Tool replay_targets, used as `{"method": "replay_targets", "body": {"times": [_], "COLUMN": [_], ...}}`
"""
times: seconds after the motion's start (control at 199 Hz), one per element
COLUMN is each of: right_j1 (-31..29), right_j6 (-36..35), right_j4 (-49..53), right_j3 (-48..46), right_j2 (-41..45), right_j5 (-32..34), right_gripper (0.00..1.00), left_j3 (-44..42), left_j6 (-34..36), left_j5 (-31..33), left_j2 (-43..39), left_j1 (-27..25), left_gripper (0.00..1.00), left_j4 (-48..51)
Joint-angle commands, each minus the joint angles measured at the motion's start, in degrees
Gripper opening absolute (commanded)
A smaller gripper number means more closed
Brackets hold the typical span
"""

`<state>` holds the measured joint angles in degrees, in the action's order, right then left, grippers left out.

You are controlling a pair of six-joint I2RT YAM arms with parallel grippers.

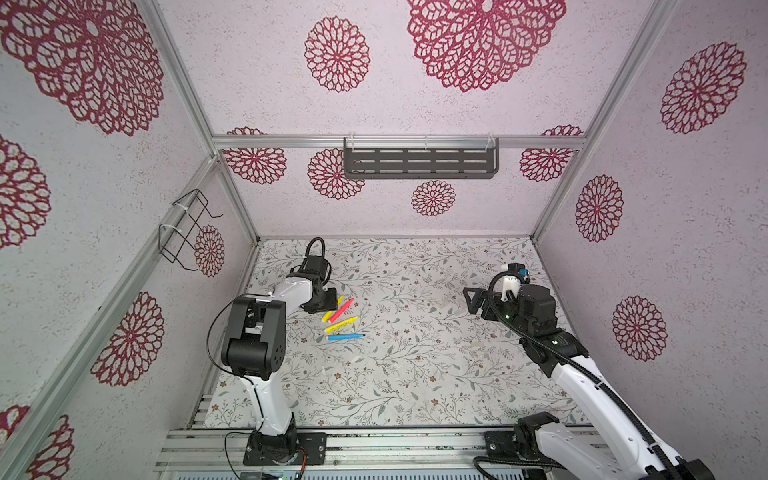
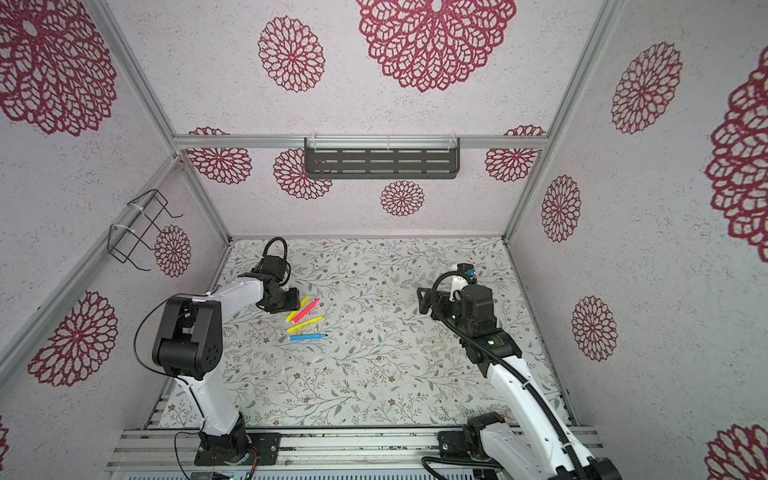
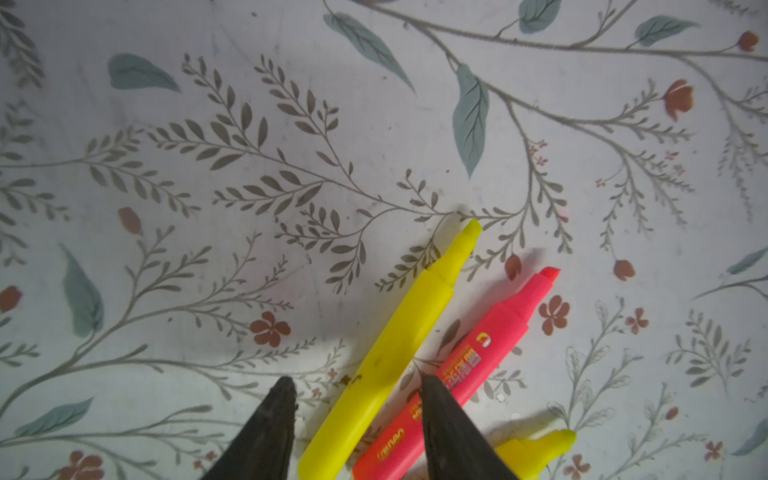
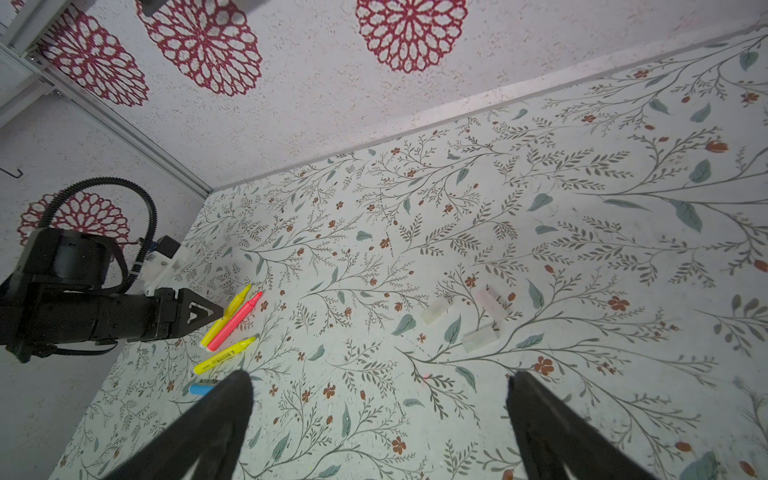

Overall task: Insert the pens into the pen caps
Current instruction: 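Move the left gripper over the yellow highlighter while the right arm rises, then close the left gripper on the yellow highlighter and lift it upright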

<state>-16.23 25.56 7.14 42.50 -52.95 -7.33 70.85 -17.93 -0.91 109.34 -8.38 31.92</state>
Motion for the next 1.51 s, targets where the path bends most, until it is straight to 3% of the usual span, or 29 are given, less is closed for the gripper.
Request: {"method": "replay_targets", "body": {"times": [0.0,0.567,0.853,1.094,1.501], "right_j1": [-0.1,-0.1,-0.1,-0.1,-0.1], "right_j6": [0.8,1.0,1.9,2.2,3.0], "right_j4": [-2.3,-2.8,-3.8,-4.0,-5.4], "right_j3": [-0.1,-1.3,-1.6,-1.9,-2.0], "right_j2": [1.2,3.0,3.1,3.1,2.7], "right_j5": [0.0,0.9,0.6,0.0,-2.4], "right_gripper": [0.99,0.99,0.98,0.97,0.97], "left_j3": [1.1,3.5,3.9,2.5,1.0], "left_j6": [1.0,1.5,2.3,2.5,2.6], "left_j5": [1.0,4.3,3.2,2.6,3.3], "left_j2": [1.4,5.1,5.9,3.8,-4.2], "left_j1": [-0.8,-1.2,-1.2,-1.1,-1.1], "left_gripper": [0.5,0.43,0.26,0.15,0.14], "left_j4": [1.5,5.3,6.1,4.3,3.7]}}
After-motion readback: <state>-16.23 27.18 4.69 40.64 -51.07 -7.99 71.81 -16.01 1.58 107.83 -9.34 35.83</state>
